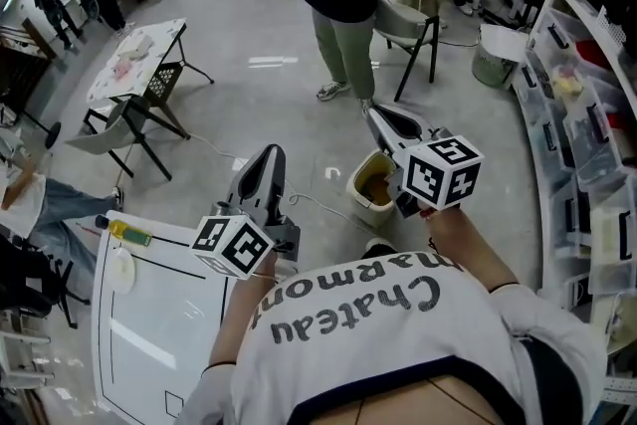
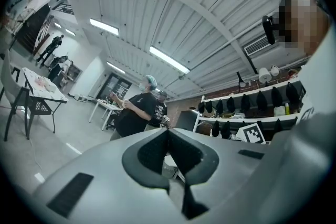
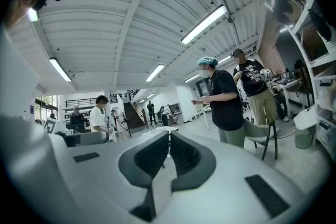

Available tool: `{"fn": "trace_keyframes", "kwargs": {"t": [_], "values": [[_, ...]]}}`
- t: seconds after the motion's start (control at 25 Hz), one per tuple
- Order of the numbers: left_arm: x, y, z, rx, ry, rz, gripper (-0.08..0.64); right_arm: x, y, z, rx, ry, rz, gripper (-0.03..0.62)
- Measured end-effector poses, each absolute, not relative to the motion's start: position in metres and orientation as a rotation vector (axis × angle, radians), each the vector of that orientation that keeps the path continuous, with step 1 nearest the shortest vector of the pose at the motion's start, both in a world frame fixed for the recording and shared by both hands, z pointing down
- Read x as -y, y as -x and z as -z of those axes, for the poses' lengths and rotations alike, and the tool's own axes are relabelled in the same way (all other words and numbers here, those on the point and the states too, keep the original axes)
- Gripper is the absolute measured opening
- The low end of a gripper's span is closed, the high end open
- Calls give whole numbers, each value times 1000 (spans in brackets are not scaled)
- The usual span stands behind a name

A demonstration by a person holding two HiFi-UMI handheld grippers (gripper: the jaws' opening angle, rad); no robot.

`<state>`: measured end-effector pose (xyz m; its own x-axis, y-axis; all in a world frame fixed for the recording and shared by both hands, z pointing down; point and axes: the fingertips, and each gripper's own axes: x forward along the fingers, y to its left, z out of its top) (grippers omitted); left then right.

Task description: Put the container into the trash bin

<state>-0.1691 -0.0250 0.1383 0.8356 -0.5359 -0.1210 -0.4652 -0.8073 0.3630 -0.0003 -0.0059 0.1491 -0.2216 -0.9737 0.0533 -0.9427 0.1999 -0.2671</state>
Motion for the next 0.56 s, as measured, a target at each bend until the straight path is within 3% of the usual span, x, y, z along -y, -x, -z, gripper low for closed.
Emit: {"fn": "trace_keyframes", "kwargs": {"t": [0.56], "values": [[18,181,-141,766,-2699,300,23,4,13,-160,-2336,1868,407,32]]}}
